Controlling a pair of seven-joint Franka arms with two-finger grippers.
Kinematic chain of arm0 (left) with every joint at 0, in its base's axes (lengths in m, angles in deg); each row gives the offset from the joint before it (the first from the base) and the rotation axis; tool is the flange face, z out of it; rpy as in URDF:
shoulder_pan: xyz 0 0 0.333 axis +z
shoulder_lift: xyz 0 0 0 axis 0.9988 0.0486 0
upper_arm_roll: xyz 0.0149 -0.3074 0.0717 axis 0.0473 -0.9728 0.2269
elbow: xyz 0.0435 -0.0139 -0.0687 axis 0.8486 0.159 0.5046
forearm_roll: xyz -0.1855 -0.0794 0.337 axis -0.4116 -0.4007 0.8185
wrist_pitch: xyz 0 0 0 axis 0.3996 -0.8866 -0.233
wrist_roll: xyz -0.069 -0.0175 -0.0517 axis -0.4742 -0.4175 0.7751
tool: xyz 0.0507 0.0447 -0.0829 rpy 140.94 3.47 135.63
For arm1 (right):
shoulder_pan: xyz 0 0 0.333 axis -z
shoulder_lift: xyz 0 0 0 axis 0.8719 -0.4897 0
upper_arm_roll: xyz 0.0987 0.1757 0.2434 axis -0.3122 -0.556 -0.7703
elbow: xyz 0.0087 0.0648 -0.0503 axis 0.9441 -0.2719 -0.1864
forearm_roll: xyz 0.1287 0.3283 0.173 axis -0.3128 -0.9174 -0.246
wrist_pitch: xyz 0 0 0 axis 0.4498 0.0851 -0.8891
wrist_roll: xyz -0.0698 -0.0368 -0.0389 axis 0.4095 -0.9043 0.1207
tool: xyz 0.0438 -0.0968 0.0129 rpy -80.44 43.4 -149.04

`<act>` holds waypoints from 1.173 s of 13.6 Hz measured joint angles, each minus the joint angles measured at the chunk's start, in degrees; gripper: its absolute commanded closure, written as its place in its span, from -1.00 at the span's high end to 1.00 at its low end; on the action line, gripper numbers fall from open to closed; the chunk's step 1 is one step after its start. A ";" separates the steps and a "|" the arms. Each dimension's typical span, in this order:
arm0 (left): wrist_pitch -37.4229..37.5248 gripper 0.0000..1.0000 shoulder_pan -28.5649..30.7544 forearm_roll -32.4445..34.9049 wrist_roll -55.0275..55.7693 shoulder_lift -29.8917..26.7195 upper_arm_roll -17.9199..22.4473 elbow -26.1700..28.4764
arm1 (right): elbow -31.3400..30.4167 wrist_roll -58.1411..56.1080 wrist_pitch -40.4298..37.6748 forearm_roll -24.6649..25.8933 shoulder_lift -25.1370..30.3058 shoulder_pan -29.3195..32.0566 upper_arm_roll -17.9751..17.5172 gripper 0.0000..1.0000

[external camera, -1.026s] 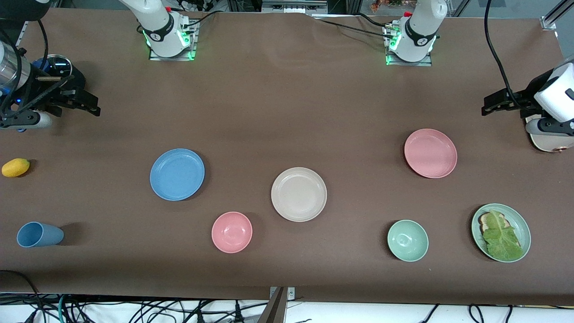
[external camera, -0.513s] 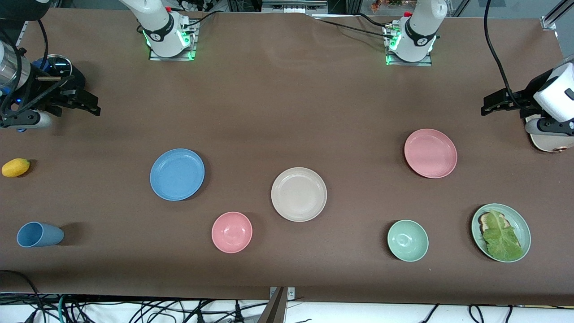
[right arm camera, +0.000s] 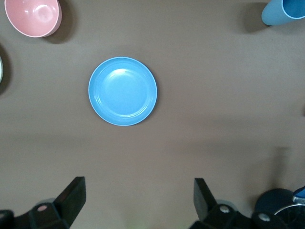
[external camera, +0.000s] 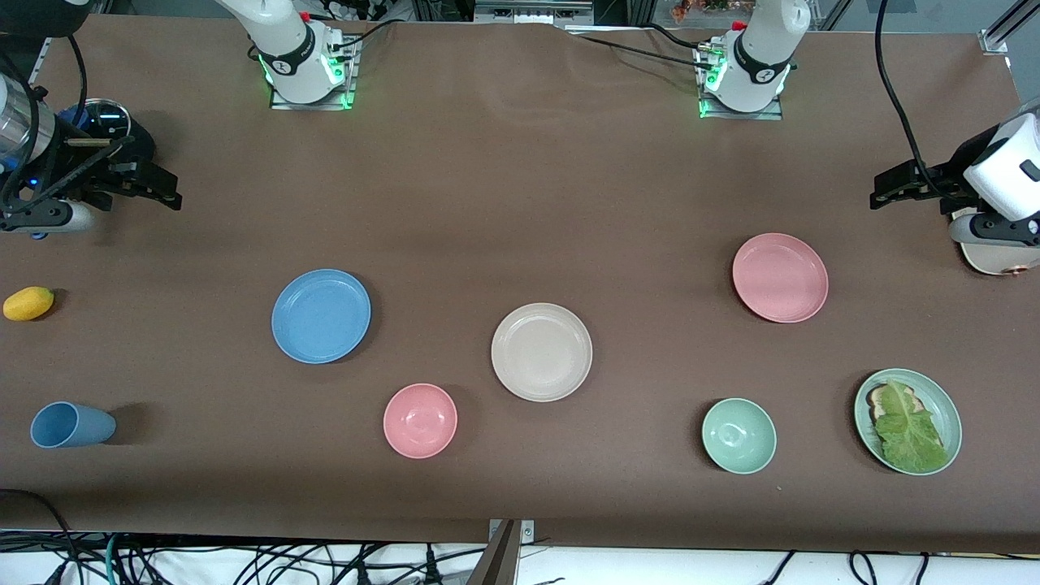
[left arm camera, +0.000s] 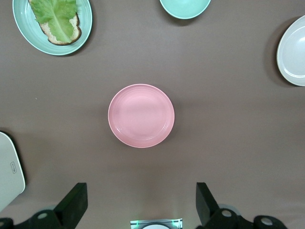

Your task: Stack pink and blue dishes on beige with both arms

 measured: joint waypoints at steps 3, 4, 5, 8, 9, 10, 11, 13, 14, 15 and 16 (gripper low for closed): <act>0.12 1.00 -0.03 0.00 0.00 0.05 0.00 0.00 | 0.00 0.00 0.00 0.00 0.00 0.00 0.00 1.00; 0.17 1.00 -0.03 0.00 0.00 0.16 0.00 0.00 | 0.00 0.00 0.00 0.00 0.00 0.00 0.00 1.00; 0.21 1.00 -0.03 0.00 0.00 0.32 0.00 0.00 | 0.00 0.00 0.01 0.00 0.00 0.00 0.00 1.00; 0.32 1.00 0.10 -0.03 0.00 1.46 0.04 0.03 | 0.00 0.00 0.02 0.00 0.00 0.00 0.00 1.00; 0.33 1.00 0.27 -0.35 0.00 2.19 0.11 0.06 | 0.00 0.00 0.02 0.00 0.00 0.00 0.00 1.00; 0.33 1.00 0.66 -1.42 0.05 3.24 0.24 0.09 | 0.01 0.00 0.03 0.00 0.00 0.00 0.00 1.00; 0.27 1.00 1.62 -3.33 0.12 4.60 0.29 0.09 | 0.01 0.00 0.04 0.00 0.00 0.00 0.00 1.00; 0.12 1.00 5.17 -8.40 0.11 8.05 0.48 0.10 | 0.01 0.00 0.06 0.00 0.00 0.01 0.00 1.00; 0.08 1.00 7.33 -10.54 -0.05 10.15 0.54 0.11 | 0.01 0.00 0.11 0.00 0.00 0.01 0.00 1.00; 0.03 1.00 8.93 -11.65 -0.25 11.77 0.57 0.09 | 0.01 0.00 0.17 0.00 0.00 0.01 0.00 1.00; 0.01 1.00 9.94 -12.35 -0.41 12.94 0.56 0.08 | 0.01 0.00 0.26 0.00 -0.01 0.01 0.00 1.00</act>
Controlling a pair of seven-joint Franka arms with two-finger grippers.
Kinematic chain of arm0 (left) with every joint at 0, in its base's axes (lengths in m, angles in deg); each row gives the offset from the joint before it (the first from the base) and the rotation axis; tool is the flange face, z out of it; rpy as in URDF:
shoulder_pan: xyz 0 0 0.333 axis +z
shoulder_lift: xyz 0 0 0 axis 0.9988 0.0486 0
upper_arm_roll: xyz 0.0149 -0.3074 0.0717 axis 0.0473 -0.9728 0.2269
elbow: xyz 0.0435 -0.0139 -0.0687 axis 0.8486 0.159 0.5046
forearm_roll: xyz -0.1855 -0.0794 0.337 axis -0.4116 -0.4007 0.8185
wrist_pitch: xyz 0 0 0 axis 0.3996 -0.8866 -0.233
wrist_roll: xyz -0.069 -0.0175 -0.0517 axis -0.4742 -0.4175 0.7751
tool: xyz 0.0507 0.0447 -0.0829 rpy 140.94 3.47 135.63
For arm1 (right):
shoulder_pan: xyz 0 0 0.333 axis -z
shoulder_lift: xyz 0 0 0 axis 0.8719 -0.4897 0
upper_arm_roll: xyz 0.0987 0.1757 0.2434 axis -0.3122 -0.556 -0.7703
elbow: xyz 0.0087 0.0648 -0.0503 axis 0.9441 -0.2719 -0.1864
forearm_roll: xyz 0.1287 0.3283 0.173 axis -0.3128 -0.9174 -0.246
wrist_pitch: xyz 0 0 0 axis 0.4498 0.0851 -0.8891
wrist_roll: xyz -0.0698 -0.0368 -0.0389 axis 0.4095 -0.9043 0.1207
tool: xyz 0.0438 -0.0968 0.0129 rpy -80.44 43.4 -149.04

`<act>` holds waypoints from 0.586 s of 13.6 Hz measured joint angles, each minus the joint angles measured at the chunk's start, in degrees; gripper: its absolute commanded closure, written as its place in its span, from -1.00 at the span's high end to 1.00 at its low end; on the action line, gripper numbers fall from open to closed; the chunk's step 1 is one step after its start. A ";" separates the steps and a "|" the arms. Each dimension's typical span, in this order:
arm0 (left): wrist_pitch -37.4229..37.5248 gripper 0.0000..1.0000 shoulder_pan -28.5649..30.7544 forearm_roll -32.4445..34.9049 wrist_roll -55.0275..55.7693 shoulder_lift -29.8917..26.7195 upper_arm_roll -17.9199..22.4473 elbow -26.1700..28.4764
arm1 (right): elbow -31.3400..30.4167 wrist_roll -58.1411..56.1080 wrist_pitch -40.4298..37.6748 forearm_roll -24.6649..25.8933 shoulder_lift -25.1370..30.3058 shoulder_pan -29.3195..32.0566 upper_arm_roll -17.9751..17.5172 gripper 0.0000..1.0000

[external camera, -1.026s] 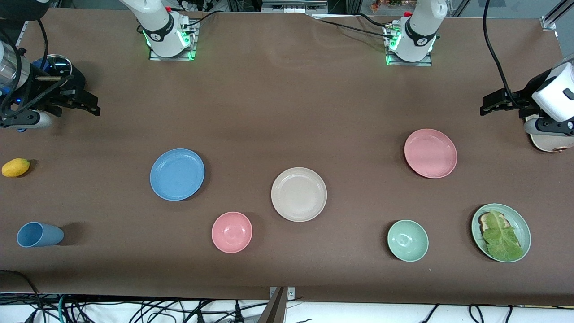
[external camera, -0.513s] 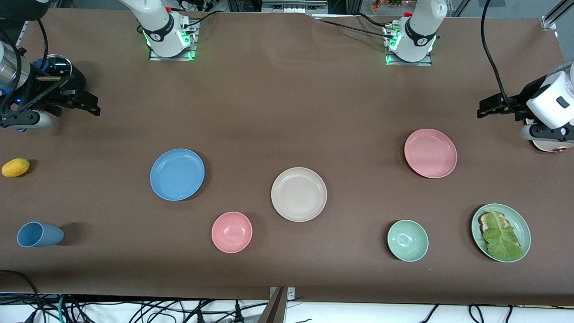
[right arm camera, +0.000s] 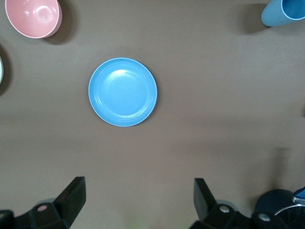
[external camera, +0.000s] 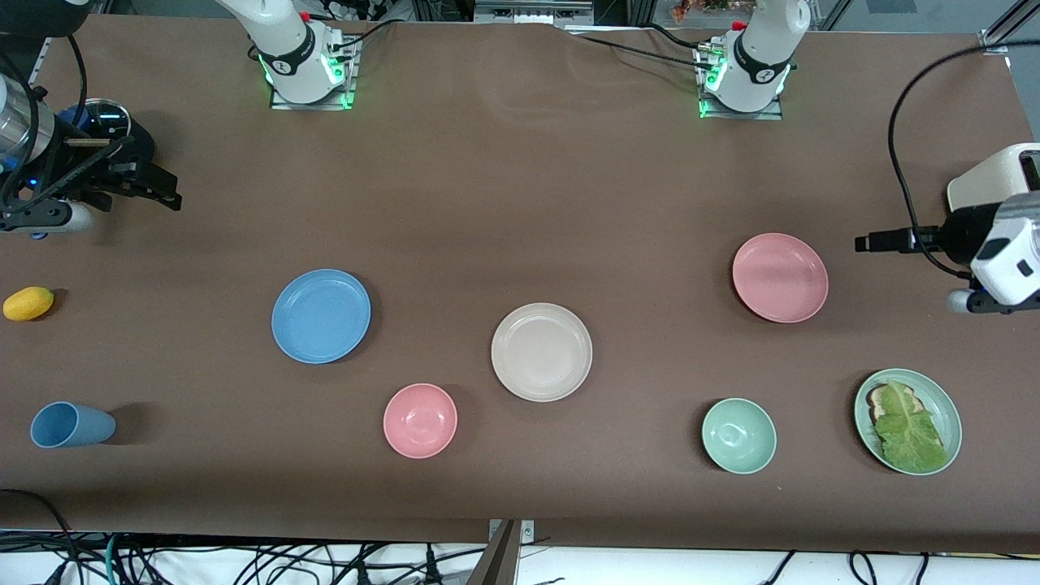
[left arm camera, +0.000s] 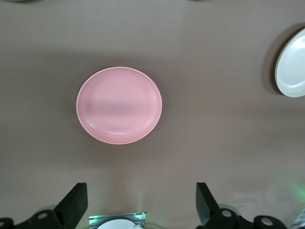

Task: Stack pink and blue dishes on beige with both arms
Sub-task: 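Move the left gripper to the pink plate while the right gripper reaches the blue plate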

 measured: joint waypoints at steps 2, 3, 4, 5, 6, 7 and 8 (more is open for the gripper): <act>0.09 1.00 0.01 -0.19 -0.04 1.04 -0.40 -0.01 | 0.00 -0.01 0.35 0.00 -0.10 0.00 0.00 1.00; 0.15 1.00 -0.61 0.00 -0.02 1.28 -0.75 0.00 | 0.00 -0.01 0.75 0.00 -0.17 0.00 0.00 1.00; 0.18 1.00 -1.41 0.26 -0.02 1.55 -0.88 0.01 | 0.00 -0.02 1.18 0.00 -0.27 -0.01 0.00 1.00; 0.21 1.00 -2.02 0.42 -0.48 1.99 -1.01 0.03 | -0.06 -0.03 1.63 0.00 -0.66 -0.02 -0.03 1.00; 0.20 1.00 -2.35 0.54 -1.97 2.69 -1.04 0.07 | -0.15 -0.10 1.97 0.00 -1.72 -0.07 -0.10 1.00; 0.12 1.00 -2.36 0.66 -3.97 3.56 -1.02 0.11 | -0.12 -0.14 2.27 0.00 -3.47 -0.20 -0.20 1.00; -0.26 1.00 -2.28 1.09 -5.65 4.65 -0.93 0.14 | 0.12 -0.15 2.84 0.00 -5.29 -0.37 -0.24 1.00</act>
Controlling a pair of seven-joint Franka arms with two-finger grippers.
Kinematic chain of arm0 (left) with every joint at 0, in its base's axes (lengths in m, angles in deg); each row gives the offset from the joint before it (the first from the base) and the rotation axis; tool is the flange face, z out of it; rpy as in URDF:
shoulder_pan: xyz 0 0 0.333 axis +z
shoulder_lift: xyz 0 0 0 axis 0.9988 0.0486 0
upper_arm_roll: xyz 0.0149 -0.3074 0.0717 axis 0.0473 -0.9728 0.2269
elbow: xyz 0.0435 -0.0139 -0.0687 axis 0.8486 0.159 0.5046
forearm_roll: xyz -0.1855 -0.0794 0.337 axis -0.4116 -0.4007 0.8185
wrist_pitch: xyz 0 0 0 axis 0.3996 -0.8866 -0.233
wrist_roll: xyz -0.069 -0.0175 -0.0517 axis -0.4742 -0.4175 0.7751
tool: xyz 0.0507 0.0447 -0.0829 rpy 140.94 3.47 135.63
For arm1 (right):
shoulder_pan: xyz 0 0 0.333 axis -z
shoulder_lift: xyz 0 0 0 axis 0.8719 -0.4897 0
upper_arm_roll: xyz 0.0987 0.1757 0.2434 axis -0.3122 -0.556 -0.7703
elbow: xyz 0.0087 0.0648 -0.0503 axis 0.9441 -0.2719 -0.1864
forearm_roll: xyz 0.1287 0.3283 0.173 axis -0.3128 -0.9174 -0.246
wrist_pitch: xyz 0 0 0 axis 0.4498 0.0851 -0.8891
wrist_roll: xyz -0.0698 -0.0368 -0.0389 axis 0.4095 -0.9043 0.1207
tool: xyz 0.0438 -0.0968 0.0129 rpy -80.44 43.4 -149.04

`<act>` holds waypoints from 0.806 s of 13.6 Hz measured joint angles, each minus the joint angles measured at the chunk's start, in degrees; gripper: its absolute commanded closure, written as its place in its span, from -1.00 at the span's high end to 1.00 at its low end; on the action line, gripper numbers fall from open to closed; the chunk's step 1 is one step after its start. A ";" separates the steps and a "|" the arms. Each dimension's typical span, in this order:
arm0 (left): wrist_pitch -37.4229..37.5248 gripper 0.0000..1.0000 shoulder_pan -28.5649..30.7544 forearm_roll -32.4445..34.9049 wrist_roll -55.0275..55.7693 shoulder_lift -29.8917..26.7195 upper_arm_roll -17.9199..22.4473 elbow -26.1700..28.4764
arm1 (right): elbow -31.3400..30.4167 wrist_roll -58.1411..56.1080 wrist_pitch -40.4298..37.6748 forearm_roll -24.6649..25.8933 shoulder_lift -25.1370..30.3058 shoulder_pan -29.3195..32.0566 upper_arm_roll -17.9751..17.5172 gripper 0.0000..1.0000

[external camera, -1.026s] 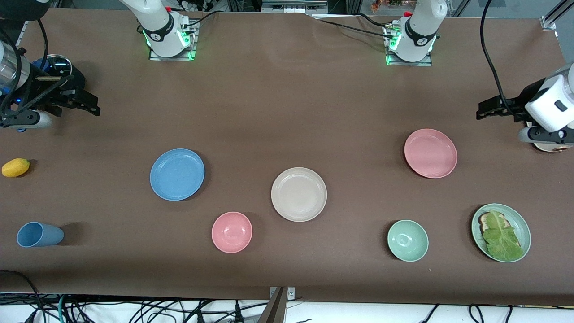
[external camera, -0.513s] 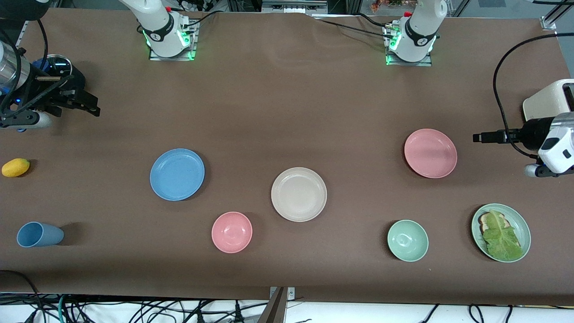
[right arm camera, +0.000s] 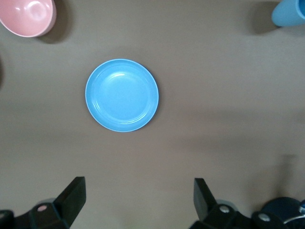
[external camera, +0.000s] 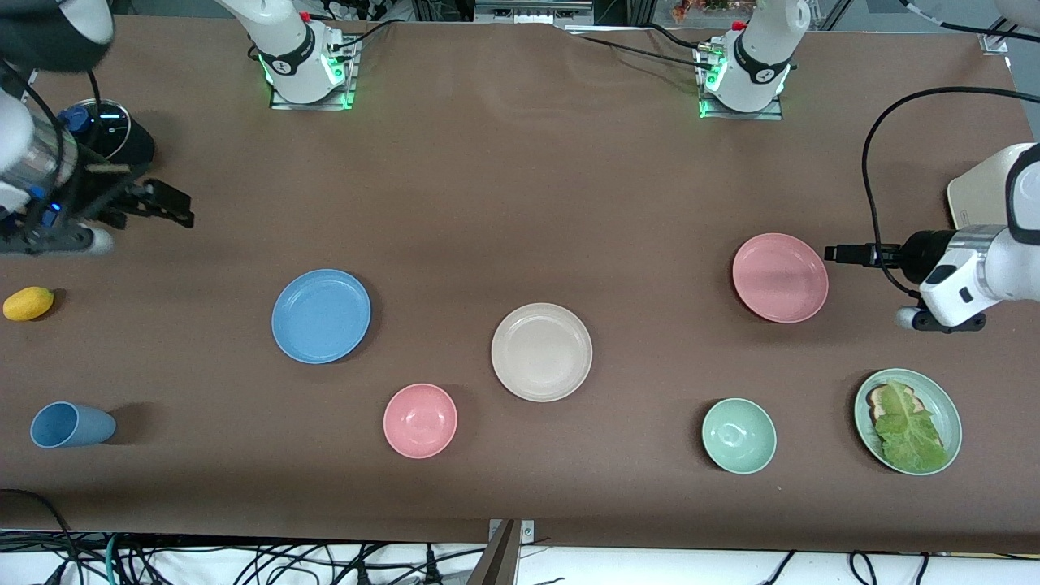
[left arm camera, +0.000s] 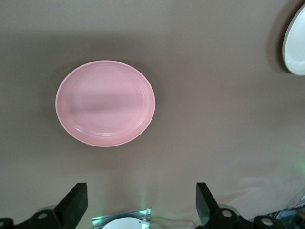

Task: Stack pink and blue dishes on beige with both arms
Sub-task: 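Move the left gripper to the pink plate while the right gripper reaches the blue plate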

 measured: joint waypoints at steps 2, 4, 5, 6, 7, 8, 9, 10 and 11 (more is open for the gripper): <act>-3.29 1.00 0.26 2.19 -3.18 2.01 0.18 0.77 | 0.83 0.00 0.42 0.00 -2.27 -0.20 0.00 1.00; -8.42 1.00 0.91 3.32 -6.99 2.98 0.44 3.36 | 1.18 0.00 0.36 0.00 -2.73 -0.22 0.00 1.00; -10.42 1.00 1.68 3.36 -8.36 3.21 0.51 4.78 | 1.19 0.00 0.20 0.00 -3.03 -0.21 0.00 1.00; -12.34 1.00 2.59 3.37 -9.68 3.27 0.56 6.12 | 1.19 0.00 0.04 0.00 -3.57 -0.21 0.01 1.00; -14.37 1.00 3.51 3.37 -11.33 3.26 0.61 7.40 | 1.19 0.00 0.00 0.00 -4.27 -0.22 0.00 1.00; -16.56 1.00 4.43 3.37 -13.15 3.26 0.62 8.76 | 1.21 0.00 -0.04 0.00 -5.06 -0.23 0.00 1.00; -18.89 1.00 5.32 3.37 -14.85 3.27 0.64 10.26 | 1.21 0.00 -0.04 0.00 -5.89 -0.27 0.00 1.00; -21.07 1.00 6.10 3.37 -16.19 3.27 0.65 11.89 | 1.22 0.00 -0.01 0.00 -6.63 -0.37 -0.01 1.00; -23.07 1.00 6.84 3.34 -17.03 3.28 0.65 13.56 | 1.24 0.00 0.01 0.00 -7.14 -0.48 -0.02 1.00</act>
